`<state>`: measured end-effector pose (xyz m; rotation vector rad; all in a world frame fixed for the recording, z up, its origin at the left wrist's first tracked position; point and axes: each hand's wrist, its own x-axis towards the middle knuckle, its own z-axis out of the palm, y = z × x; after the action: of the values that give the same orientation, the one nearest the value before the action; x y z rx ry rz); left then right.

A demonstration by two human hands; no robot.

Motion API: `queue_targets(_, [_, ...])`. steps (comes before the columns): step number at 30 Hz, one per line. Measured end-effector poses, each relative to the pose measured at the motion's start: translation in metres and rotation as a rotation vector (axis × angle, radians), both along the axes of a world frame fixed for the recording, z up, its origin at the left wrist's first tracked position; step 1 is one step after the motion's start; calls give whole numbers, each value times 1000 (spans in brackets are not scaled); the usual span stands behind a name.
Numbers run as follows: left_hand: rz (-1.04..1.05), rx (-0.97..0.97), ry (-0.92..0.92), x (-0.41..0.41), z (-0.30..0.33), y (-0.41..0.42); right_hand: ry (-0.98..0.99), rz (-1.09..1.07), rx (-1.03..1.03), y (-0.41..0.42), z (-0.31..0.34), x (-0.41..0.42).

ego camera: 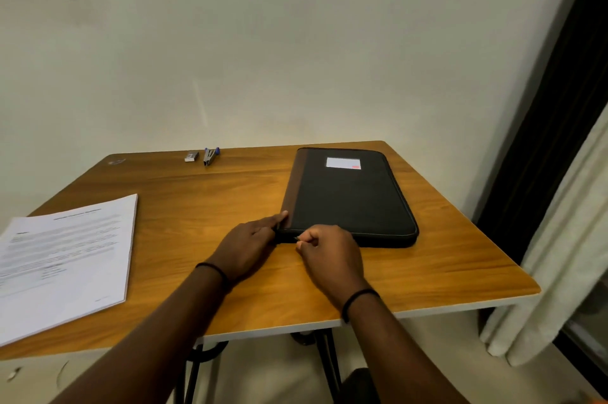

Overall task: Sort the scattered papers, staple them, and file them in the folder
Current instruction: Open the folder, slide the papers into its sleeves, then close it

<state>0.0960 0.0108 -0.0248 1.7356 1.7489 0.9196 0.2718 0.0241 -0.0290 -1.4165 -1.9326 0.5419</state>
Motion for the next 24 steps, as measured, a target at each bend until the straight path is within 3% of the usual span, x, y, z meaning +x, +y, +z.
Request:
queue_targets(4, [-10,34,-17,4,-1,-13,-86,54,36,-10,2,-10])
queue_targets(7, [3,61,66,12,0,-24,196,-8,-2,-13,1,2])
queue_targets(9, [0,73,146,16,-2,-33,347,-178,86,-9,1,18])
queue_targets(10, [-5,80,175,18,-3,-37,326,-268,158,-5,2,28])
queue_targets(12, [-3,111,191,20,-6,-42,99,-448,278,9,2,50])
queue_targets(15, [68,198,165,28,-4,-40,-188,-643,131,33,1,73])
queue_targets(17, [107,172,179,38,-1,-33,-202,-653,-5,39,2,77])
queue_targets(20, [120,119,289,49,-2,-24,-172,-648,-45,43,4,79])
queue_targets(24, [117,123,233,48,-4,-25,41,-697,-22,48,23,91])
